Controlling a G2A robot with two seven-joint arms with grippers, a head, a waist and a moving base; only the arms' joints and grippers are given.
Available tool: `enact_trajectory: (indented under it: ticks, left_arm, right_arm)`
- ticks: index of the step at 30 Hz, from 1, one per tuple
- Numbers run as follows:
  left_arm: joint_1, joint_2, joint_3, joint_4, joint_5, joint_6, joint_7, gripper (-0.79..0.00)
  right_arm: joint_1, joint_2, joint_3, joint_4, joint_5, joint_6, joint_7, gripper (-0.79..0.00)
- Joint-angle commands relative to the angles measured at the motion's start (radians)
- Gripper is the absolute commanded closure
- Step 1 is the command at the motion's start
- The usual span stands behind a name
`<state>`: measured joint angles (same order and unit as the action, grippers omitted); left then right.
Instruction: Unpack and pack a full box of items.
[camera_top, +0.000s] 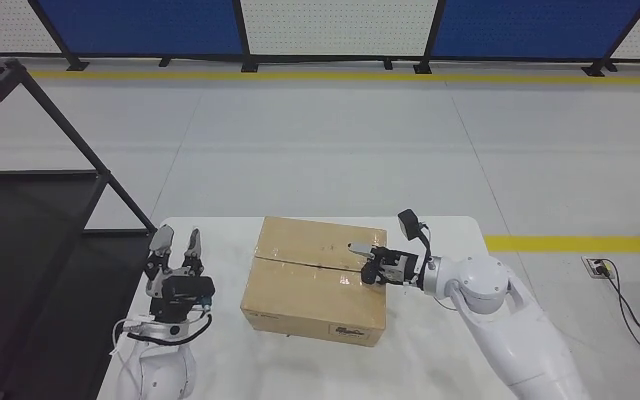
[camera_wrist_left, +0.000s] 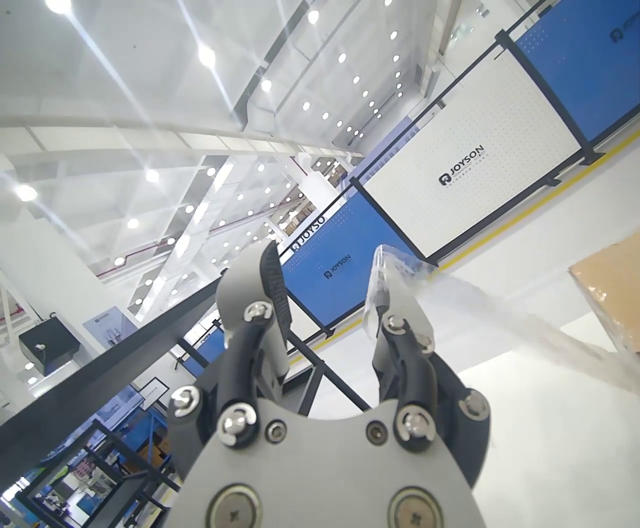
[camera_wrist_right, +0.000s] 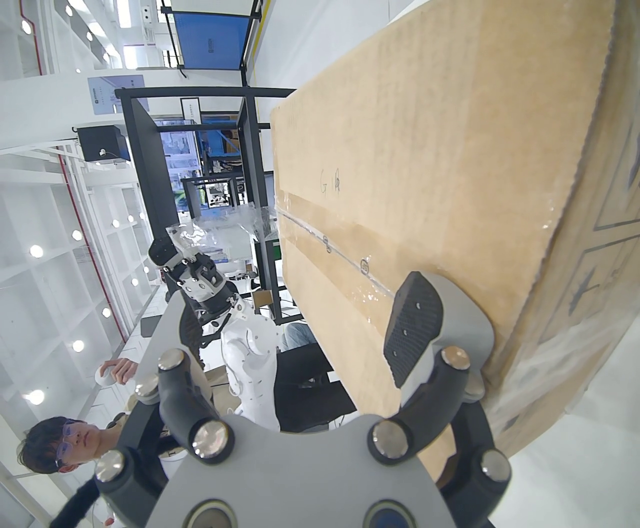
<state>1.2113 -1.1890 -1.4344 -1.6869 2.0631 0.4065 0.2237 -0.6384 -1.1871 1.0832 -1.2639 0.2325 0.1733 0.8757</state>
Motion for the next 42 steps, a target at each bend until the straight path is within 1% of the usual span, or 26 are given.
enact_trajectory:
  ticks: [1, 6, 10, 15, 21, 32, 42]
  left_arm:
    - [-0.015, -0.002, 0.008, 0.002, 0.011, -0.01, -0.008, -0.409]
    - [-0.039, -0.009, 0.032, 0.002, 0.036, -0.021, -0.02, -0.413]
    - [-0.047, -0.014, 0.05, 0.001, 0.055, -0.027, -0.021, -0.416]
    - [-0.055, -0.02, 0.07, -0.001, 0.092, -0.023, -0.03, -0.437]
    - [-0.067, -0.028, 0.094, -0.008, 0.119, -0.026, -0.043, -0.44]
    - [-0.068, -0.043, 0.145, -0.031, 0.178, -0.017, -0.054, -0.443]
    - [-0.065, -0.053, 0.157, -0.037, 0.197, -0.021, -0.046, -0.431]
  right_arm:
    - [0.001, 0.0, 0.0, 0.002, 0.0, 0.0, 0.001, -0.785]
    - [-0.001, 0.001, 0.004, 0.006, 0.001, -0.005, 0.0, -0.785]
    - [-0.003, 0.001, 0.008, 0.011, 0.005, -0.008, 0.003, -0.785]
    - [-0.004, 0.001, 0.01, 0.015, 0.007, -0.012, 0.004, -0.785]
    - [-0.002, 0.0, 0.009, 0.02, 0.011, -0.015, 0.005, -0.785]
    - [-0.004, 0.001, 0.012, 0.024, 0.012, -0.019, 0.007, -0.785]
    - [-0.013, 0.003, 0.018, 0.02, 0.013, -0.019, 0.007, -0.785]
